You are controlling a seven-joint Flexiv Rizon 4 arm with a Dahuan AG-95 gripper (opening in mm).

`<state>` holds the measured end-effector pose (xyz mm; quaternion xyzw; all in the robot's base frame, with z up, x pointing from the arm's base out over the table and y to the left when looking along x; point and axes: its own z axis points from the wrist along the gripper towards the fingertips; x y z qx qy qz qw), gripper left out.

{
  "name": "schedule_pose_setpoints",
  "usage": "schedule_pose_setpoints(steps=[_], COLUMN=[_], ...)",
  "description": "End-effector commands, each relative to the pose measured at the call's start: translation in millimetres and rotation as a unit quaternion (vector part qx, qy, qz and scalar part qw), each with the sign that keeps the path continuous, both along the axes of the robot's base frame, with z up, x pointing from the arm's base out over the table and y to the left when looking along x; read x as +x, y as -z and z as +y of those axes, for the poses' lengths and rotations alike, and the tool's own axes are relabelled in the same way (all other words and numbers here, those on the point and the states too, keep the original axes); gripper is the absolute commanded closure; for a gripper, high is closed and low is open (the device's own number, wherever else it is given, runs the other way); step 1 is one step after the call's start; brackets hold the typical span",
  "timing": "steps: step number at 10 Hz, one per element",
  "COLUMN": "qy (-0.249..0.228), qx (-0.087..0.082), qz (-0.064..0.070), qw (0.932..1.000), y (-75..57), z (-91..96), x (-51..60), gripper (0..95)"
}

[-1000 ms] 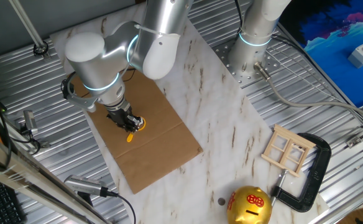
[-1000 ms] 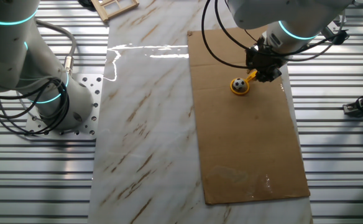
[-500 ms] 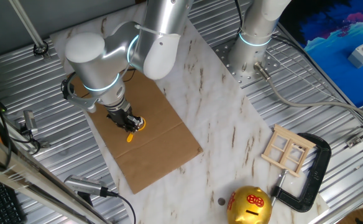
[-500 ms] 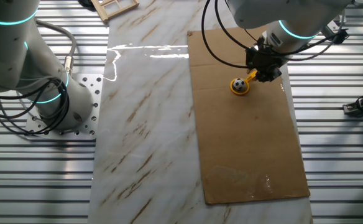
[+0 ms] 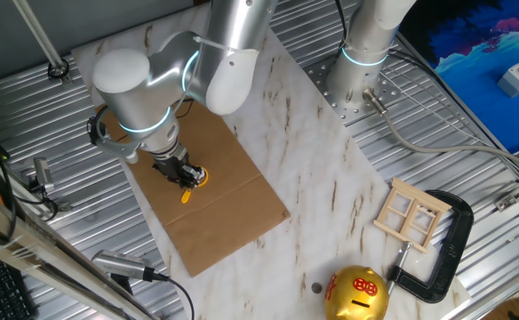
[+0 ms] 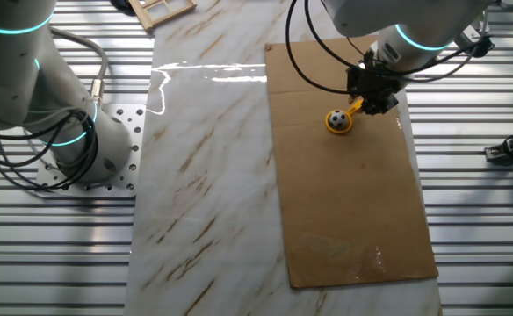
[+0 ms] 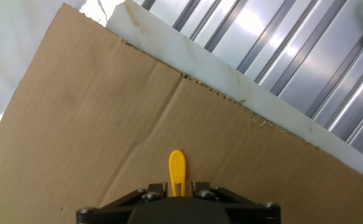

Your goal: Attach the bubble ring to the ball

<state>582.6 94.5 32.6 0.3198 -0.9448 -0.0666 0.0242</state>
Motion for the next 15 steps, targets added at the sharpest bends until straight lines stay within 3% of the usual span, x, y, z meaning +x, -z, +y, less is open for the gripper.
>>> schedule_pose_setpoints(steps=[1, 5, 6, 12, 15], qy=[-0.008, 0.006, 0.013, 0.005, -0.039], qx=[-0.003, -0.017, -0.019, -0.018, -0.011], qz=[0.001, 0.002, 0.004, 0.005, 0.01], qw=[1.0, 0.9998, 0.9997, 0.9998, 0.9991], y=[-0.3, -0.3, -0.3, -0.3, -0.3], z=[0.0, 0.1, 0.1, 0.1, 0.1], x=[-0.4, -0.4, -0.4, -0.4, -0.4], gripper=[76.0, 76.0, 95.0, 95.0, 95.0])
